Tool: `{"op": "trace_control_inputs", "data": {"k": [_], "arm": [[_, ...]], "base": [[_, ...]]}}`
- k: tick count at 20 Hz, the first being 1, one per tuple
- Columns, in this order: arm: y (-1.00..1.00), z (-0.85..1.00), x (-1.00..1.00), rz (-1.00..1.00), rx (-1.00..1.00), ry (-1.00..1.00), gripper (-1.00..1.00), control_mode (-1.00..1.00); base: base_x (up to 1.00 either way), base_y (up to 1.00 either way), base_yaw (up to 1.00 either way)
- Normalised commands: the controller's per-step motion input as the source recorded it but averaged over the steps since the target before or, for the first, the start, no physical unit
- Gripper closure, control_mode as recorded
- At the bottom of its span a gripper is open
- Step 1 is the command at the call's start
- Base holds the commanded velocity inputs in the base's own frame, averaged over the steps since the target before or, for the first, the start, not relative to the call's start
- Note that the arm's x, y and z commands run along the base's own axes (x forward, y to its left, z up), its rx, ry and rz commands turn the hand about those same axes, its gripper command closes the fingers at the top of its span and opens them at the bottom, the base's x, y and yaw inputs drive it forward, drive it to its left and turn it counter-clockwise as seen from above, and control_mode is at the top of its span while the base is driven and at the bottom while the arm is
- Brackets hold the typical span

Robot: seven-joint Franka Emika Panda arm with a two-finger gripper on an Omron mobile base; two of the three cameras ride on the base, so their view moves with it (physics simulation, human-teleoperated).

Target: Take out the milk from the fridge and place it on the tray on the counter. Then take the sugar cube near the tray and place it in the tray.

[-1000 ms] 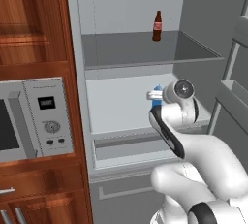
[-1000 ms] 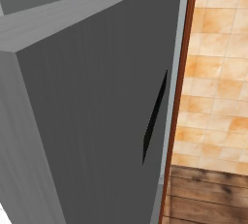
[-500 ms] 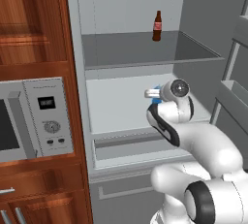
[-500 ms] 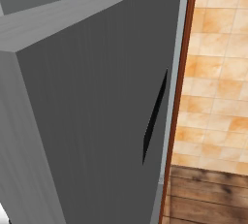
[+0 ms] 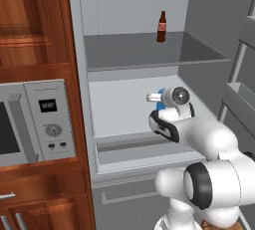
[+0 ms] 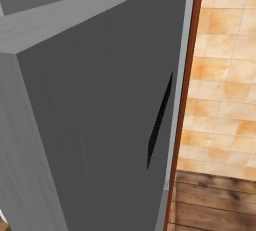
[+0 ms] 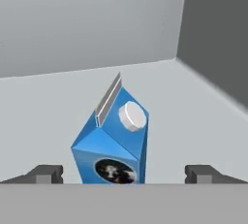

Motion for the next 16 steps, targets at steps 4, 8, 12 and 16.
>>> {"op": "trace_control_inputs", "data": {"k": [4, 8, 12, 16], "arm": [[0.0, -0.13, 0.28, 0.0, 0.0, 0.0, -1.0, -1.0], [0.0, -0.11, 0.31, 0.0, 0.0, 0.0, -1.0, -1.0], [0.0, -0.14, 0.22, 0.0, 0.0, 0.0, -1.0, -1.0], [0.0, -0.11, 0.1, 0.0, 0.0, 0.0, 1.0, -1.0]], "base": [[0.0, 0.0, 0.0], [0.0, 0.0, 0.0], [0.0, 0.0, 0.0], [0.0, 0.0, 0.0]]}}
